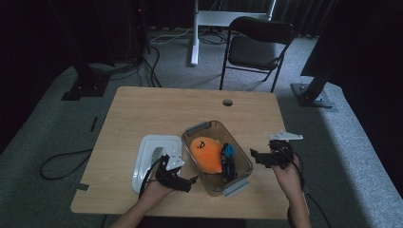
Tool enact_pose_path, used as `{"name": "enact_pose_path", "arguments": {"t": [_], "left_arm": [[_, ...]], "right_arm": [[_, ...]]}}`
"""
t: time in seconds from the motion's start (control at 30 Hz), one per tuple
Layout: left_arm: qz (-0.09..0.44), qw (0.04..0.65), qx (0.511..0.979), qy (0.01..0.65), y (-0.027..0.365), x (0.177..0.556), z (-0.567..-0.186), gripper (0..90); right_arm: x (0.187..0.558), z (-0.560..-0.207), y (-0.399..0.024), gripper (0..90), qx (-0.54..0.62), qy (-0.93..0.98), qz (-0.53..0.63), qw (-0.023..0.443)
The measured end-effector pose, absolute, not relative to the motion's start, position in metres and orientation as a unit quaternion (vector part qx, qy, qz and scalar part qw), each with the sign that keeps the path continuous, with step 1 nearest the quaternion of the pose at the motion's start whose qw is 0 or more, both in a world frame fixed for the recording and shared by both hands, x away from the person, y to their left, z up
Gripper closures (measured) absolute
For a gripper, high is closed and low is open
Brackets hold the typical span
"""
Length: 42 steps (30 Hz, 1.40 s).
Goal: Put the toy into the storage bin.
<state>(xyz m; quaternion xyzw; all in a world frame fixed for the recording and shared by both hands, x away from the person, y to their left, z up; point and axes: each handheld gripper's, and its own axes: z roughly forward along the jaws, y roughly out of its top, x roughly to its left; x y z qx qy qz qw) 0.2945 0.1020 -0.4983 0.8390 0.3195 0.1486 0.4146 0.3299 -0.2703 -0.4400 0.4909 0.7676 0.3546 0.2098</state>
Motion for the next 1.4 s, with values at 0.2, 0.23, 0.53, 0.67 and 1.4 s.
{"name": "enact_pose_path", "arguments": {"t": [0.2, 0.23, 0.53, 0.67, 1.4], "left_arm": [[0.149, 0.413, 0.839, 0.320, 0.102, 0.294, -0.498, 1.1], [0.149, 0.413, 0.840, 0.320, 0.102, 0.295, -0.499, 1.0], [0.150, 0.412, 0.839, 0.322, 0.103, 0.295, -0.499, 1.0], [0.150, 0.411, 0.839, 0.324, 0.104, 0.296, -0.500, 1.0], [0.155, 0.398, 0.836, 0.344, 0.113, 0.298, -0.503, 1.0]], "right_arm": [[0.332, -0.455, -0.284, 11.5, 0.510, 0.759, 0.349, 0.204], [0.332, -0.458, -0.285, 11.6, 0.511, 0.758, 0.350, 0.204], [0.333, -0.480, -0.292, 11.6, 0.521, 0.751, 0.354, 0.199], [0.332, -0.489, -0.290, 11.6, 0.516, 0.750, 0.363, 0.198], [0.335, -0.521, -0.261, 12.0, 0.488, 0.775, 0.374, 0.144]]}}
